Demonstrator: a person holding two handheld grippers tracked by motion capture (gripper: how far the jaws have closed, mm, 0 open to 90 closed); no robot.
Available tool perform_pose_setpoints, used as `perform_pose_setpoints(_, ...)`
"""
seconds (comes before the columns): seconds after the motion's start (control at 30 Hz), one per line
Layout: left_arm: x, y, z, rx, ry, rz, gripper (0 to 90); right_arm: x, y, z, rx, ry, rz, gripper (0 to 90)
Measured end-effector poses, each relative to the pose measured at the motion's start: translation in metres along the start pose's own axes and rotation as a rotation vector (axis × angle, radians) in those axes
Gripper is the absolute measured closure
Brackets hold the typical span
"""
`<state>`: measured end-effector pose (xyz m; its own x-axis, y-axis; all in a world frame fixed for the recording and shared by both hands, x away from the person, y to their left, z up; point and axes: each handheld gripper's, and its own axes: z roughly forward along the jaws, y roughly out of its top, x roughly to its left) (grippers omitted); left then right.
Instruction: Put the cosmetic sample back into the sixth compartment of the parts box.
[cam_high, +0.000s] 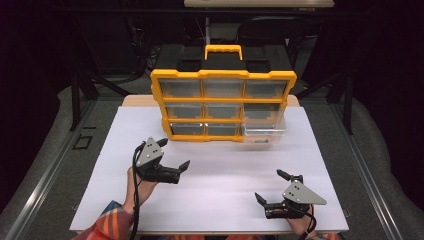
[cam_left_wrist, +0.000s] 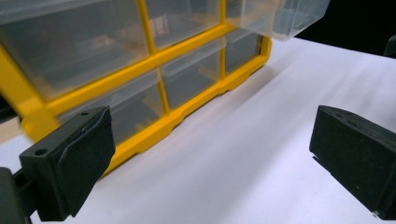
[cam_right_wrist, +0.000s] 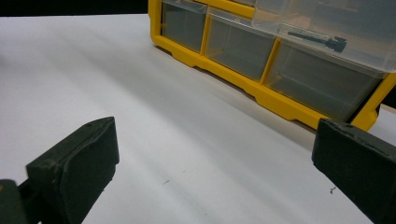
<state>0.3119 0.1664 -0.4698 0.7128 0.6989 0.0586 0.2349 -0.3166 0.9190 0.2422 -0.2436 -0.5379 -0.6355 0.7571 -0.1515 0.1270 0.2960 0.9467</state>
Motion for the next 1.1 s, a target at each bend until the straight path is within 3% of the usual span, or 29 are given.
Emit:
perform_pose_setpoints(0.37, 0.013, -0.045, -0.017, 0.046, 0.067, -0.056, 0.1, 0.000, 0.000, 0.000, 0.000, -0.003, 0.001, 0.1)
perform_pose_setpoints(0.53, 0.017, -0.063, -0.026, 0.045, 0.088, -0.074, 0.1, 0.000, 0.000, 0.000, 0.001, -0.001, 0.000, 0.1)
perform_pose_setpoints(0.7, 0.019, -0.078, -0.032, 0.047, 0.090, -0.095, 0.1, 0.000, 0.000, 0.001, 0.002, 0.000, -0.001, 0.1)
perform_pose_setpoints(0.93, 0.016, -0.099, -0.036, 0.028, 0.051, -0.107, 0.0, 0.001, 0.000, 0.001, 0.004, 0.006, -0.003, 0.2)
perform_pose_setpoints(1.1, 0.016, -0.103, -0.036, 0.029, 0.052, -0.107, 0.0, 0.002, 0.000, 0.001, 0.008, 0.011, -0.004, 0.1)
